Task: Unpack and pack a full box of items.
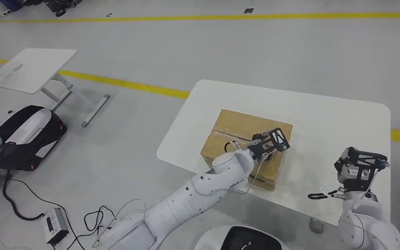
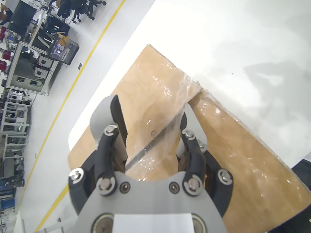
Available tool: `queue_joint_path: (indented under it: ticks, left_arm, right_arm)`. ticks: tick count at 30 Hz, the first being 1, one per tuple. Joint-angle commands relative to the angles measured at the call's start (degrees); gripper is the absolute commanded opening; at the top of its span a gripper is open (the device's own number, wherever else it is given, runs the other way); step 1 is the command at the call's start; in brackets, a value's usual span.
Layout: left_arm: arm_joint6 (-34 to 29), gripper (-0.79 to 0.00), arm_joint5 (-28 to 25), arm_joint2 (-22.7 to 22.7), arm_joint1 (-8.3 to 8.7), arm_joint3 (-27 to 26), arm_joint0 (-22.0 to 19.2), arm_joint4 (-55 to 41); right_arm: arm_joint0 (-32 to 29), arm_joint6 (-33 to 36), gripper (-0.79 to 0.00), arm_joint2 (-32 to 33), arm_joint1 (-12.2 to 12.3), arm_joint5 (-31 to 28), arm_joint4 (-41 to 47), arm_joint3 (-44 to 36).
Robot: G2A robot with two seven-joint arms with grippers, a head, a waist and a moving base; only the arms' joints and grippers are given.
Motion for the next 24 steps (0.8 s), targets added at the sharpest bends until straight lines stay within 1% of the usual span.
queue_joint_path:
  ticks: [1,8,13,18,24]
  left_arm:
    - [0.1,-0.785,-0.1,-0.6,-0.01,-0.5,0.5,-0.3]
    - [0.8,-0.785,-0.1,-3.4,0.41,-2.5,2.6,0.5]
    - [1.5,-0.785,0.6,-7.0,1.02,-6.4,5.1,-0.1]
    - [0.8,-0.785,0.6,-13.1,2.18,-13.2,8.1,0.4]
    - [-1.1,-0.785,-0.9,-22.8,3.81,-21.2,12.3,0.8]
  right_arm:
    - [0.0,0.0,-0.785,-0.1,0.0,-0.1,-0.1,0.1]
    - [0.4,0.2,-0.785,-0.7,-0.2,-0.6,-0.4,0.0]
    - [1.0,0.5,-0.785,-1.4,-0.3,-1.5,-0.2,-0.5]
    - [2.3,1.1,-0.785,-2.6,-0.5,-4.0,1.0,-1.4]
    - [4.6,2.1,-0.785,-5.6,-0.8,-7.0,0.9,-1.5]
